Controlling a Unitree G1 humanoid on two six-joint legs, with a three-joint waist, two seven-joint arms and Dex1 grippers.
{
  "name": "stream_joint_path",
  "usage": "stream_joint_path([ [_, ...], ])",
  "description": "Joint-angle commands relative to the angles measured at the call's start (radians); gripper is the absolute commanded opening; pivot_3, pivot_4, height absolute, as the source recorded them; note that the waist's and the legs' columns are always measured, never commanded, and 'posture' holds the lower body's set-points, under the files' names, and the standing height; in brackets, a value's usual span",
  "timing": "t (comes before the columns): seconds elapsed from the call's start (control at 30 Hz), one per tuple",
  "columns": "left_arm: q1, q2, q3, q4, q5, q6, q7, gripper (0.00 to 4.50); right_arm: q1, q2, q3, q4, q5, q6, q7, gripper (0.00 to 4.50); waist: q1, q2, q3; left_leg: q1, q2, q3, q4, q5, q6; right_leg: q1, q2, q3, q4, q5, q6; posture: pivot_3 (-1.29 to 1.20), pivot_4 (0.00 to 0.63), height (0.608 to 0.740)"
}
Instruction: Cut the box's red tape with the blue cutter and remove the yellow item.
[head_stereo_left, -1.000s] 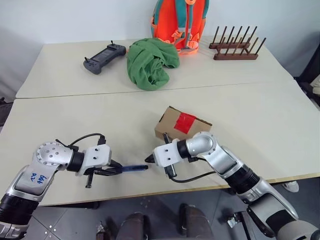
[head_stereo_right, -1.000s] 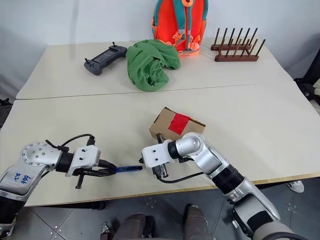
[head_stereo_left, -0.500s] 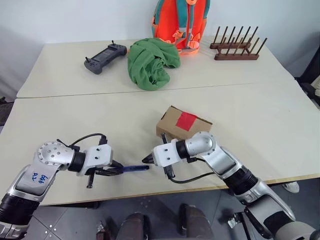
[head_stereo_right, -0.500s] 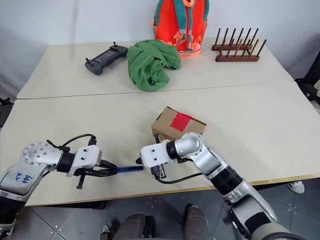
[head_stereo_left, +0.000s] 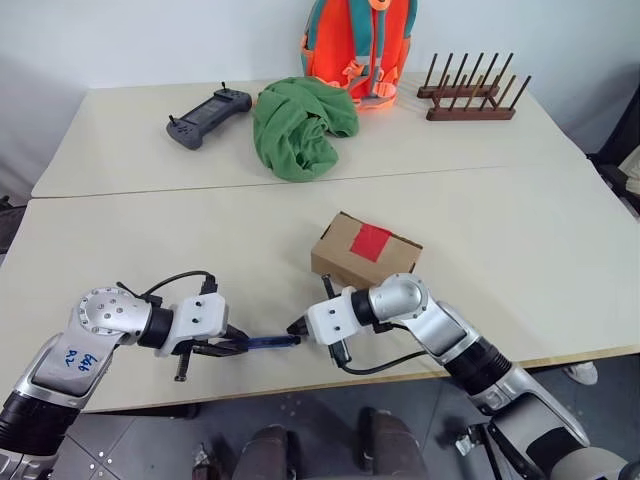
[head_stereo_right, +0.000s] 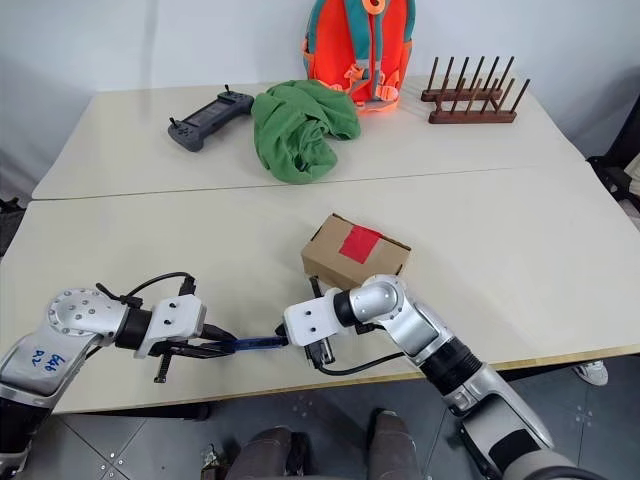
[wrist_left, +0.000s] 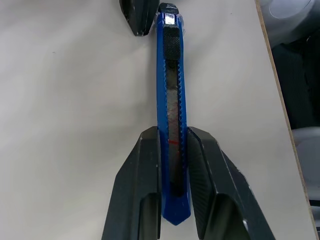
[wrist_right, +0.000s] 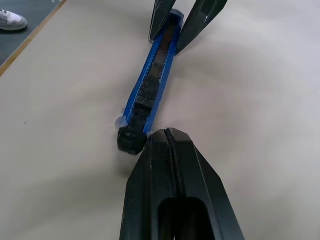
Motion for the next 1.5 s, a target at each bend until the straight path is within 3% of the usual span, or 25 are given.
stream_joint_path([
  [0.03, 0.026, 0.002, -0.037, -0.009, 0.017, 0.010, -0.002, 0.41, -0.008, 0.008, -0.013, -0.052, 0.009, 0.017, -0.004, 0.01, 0.000, 0.000, 0.000, 0.000, 0.001, 0.000, 0.000, 0.000, 0.000, 0.000, 0.000, 0.000, 0.000, 0.000, 0.000, 0.00, 0.150, 0.740],
  [0.27, 0.028, 0.005, -0.040, -0.013, 0.019, 0.015, -0.002, 0.41, 0.022, -0.033, -0.023, -0.153, 0.043, 0.067, 0.035, 0.01, 0.001, 0.000, 0.000, -0.001, 0.001, 0.000, 0.000, -0.001, 0.000, 0.000, 0.000, 0.000, 0.000, 0.000, 0.000, 0.00, 0.150, 0.740],
  [0.57, 0.028, 0.008, -0.041, -0.011, 0.027, 0.021, 0.005, 0.41, 0.045, -0.071, 0.007, -0.111, 0.007, 0.030, 0.045, 0.01, 0.001, 0.000, 0.000, 0.000, 0.000, 0.000, 0.000, -0.001, 0.001, 0.000, 0.000, -0.001, 0.000, 0.000, 0.000, 0.00, 0.150, 0.740],
  [1.07, 0.006, -0.006, -0.049, 0.002, 0.045, 0.066, 0.060, 0.41, -0.005, -0.024, 0.017, 0.018, -0.028, -0.045, 0.028, 0.01, 0.001, 0.003, -0.003, 0.003, 0.006, 0.003, 0.002, -0.001, 0.001, 0.003, 0.000, 0.001, 0.000, 0.000, -0.001, 0.00, 0.150, 0.740],
  [1.5, 0.008, -0.014, -0.052, 0.001, 0.051, 0.073, 0.075, 0.41, -0.045, 0.028, -0.016, -0.006, -0.028, -0.046, -0.012, 0.01, 0.003, 0.004, -0.002, 0.014, 0.008, 0.003, 0.001, -0.002, 0.000, 0.012, 0.001, 0.000, 0.000, -0.002, -0.004, 0.00, 0.150, 0.740],
])
